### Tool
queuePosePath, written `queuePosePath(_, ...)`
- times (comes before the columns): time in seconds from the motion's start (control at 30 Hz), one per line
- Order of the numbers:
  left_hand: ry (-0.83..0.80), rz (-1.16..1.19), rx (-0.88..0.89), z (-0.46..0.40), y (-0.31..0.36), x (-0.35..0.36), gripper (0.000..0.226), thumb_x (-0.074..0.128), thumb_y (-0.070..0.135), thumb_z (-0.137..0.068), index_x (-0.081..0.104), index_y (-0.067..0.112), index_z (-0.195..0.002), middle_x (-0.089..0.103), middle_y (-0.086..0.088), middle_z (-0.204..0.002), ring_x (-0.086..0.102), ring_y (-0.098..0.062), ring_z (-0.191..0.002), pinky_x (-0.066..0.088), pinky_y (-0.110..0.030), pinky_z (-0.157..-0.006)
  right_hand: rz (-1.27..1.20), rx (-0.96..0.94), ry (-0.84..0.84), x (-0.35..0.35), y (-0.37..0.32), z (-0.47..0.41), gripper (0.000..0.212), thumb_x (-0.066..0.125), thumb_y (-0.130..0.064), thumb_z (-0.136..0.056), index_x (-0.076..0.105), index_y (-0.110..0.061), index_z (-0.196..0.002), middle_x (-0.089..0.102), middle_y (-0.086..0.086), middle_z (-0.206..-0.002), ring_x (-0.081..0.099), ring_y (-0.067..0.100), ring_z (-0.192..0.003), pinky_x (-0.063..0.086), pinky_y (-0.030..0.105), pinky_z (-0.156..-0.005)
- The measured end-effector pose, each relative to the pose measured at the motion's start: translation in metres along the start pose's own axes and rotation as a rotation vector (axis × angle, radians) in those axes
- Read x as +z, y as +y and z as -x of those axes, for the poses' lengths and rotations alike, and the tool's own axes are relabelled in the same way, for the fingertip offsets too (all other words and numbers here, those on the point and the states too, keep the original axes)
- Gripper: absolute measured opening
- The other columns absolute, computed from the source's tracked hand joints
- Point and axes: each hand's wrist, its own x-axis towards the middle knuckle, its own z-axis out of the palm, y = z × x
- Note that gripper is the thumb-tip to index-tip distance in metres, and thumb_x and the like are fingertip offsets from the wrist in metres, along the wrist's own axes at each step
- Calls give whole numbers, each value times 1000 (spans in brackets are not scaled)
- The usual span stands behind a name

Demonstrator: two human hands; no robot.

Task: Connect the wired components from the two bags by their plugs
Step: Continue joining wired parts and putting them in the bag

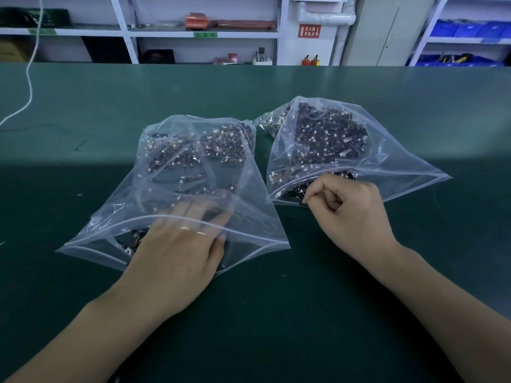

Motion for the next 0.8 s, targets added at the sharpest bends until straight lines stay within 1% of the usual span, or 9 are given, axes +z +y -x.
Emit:
queuePosePath(0.1,-16,44,-19,-1,-1,-6,40,67,27,-99,71,26,-139,67,0,-131,66,-27,-116,58,-49,-95,-24,-11,-10,1,-3,1,28,70,3,-87,68,-21,-72,35,-6,-54,38,14,-51,49,34,-56)
queuePosePath(0.2,-31,62,-52,-1,-1,-17,25,65,36,-99,78,36,-121,67,12,-120,66,-17,-111,57,-39,-90,-35,-21,-13,1,-6,1,29,70,3,-87,69,-22,-73,31,-8,-52,39,14,-50,51,38,-56)
queuePosePath(0.27,-112,10,-109,-4,1,-24,34,46,47,-104,71,44,-126,64,20,-122,62,-8,-116,53,-31,-94,-40,-47,-8,1,-7,2,28,70,4,-88,71,-21,-74,30,-11,-52,39,14,-50,50,40,-56)
queuePosePath(0.33,-169,-57,-144,-8,1,-27,47,26,54,-107,61,45,-137,64,20,-129,61,-6,-122,52,-29,-99,-51,-68,-6,1,-9,2,26,69,4,-88,72,-19,-75,30,-12,-52,39,14,-50,51,41,-57)
queuePosePath(0.37,-195,-82,-156,-10,1,-27,49,21,54,-108,59,45,-139,65,19,-130,62,-6,-123,52,-30,-101,-59,-76,-7,1,-9,2,25,69,3,-89,72,-19,-76,30,-12,-53,40,14,-50,51,42,-57)
queuePosePath(0.5,-251,-160,-187,-11,1,-27,50,20,51,-111,64,39,-132,70,14,-124,66,-11,-119,54,-33,-100,-96,-123,-4,2,-13,3,22,68,2,-89,74,-15,-77,29,-12,-54,39,11,-51,50,39,-56)
queuePosePath(0.67,-218,-128,-236,-8,-8,-23,44,25,47,-110,65,39,-128,70,13,-121,67,-16,-117,56,-37,-97,-119,-155,-16,4,-15,4,20,67,1,-89,74,-15,-78,29,-10,-55,39,10,-51,41,23,-58)
queuePosePath(0.73,-209,-91,-251,-9,-7,-20,50,19,51,-108,63,41,-130,70,14,-123,66,-15,-119,55,-36,-99,-123,-158,-21,5,-15,4,20,68,2,-89,75,-14,-78,30,-7,-54,39,11,-51,41,25,-56)
queuePosePath(0.8,-148,-79,-200,-8,-6,-20,46,24,47,-109,64,40,-130,70,14,-122,66,-15,-119,55,-36,-98,-125,-160,-18,6,-13,4,21,69,4,-89,75,-14,-79,31,-7,-54,39,12,-51,42,28,-55)
